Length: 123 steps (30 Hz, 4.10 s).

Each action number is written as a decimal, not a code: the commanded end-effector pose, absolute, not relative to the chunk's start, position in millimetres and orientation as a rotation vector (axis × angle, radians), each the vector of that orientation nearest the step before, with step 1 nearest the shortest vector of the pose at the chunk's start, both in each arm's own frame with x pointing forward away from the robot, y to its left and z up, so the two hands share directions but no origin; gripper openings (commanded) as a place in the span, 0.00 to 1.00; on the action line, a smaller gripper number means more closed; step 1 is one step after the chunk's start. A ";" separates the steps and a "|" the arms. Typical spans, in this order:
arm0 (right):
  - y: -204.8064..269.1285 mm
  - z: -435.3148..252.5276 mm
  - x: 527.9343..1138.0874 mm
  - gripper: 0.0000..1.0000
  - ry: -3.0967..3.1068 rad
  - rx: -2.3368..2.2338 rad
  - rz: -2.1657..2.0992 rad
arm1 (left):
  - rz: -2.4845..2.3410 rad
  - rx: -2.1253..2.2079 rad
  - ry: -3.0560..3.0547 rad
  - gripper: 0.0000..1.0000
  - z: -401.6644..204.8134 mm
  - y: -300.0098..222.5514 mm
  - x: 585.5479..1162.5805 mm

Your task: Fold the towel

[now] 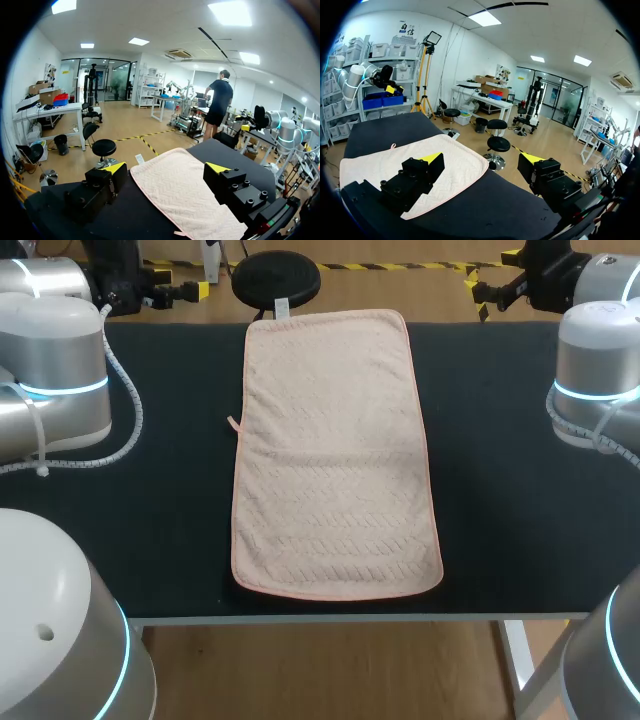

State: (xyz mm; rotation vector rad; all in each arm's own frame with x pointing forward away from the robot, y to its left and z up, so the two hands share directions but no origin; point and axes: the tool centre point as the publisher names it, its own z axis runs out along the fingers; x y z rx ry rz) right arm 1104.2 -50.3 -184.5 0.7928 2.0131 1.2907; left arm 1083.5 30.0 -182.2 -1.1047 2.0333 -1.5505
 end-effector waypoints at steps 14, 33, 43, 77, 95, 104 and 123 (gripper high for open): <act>-50.3 -184.5 1104.2 1.00 2.013 0.793 1.291 | -1.550 -1.105 2.033 1.00 -182.2 30.0 1083.5; -50.3 -184.5 1104.2 1.00 2.013 0.793 1.291 | -1.549 -1.096 2.036 1.00 -182.0 30.7 1085.5; -45.0 -178.4 1104.4 1.00 2.228 0.627 0.947 | -1.307 -1.015 2.234 1.00 -182.4 28.3 1087.7; -18.2 -234.8 1089.5 1.00 2.598 0.443 0.248 | -0.334 -0.608 2.859 1.00 -245.7 -30.5 1068.4; -5.9 -292.4 1086.2 1.00 2.706 0.417 0.046 | -0.039 -0.371 2.930 1.00 -302.8 -38.5 1048.2; -13.2 -325.6 1088.9 1.00 2.732 0.469 -0.020 | -0.023 -0.282 2.917 1.00 -333.4 -49.8 1034.2; -21.8 -362.3 1088.6 1.00 2.783 0.569 -0.003 | -0.056 -0.235 2.920 1.00 -375.9 -57.1 1027.9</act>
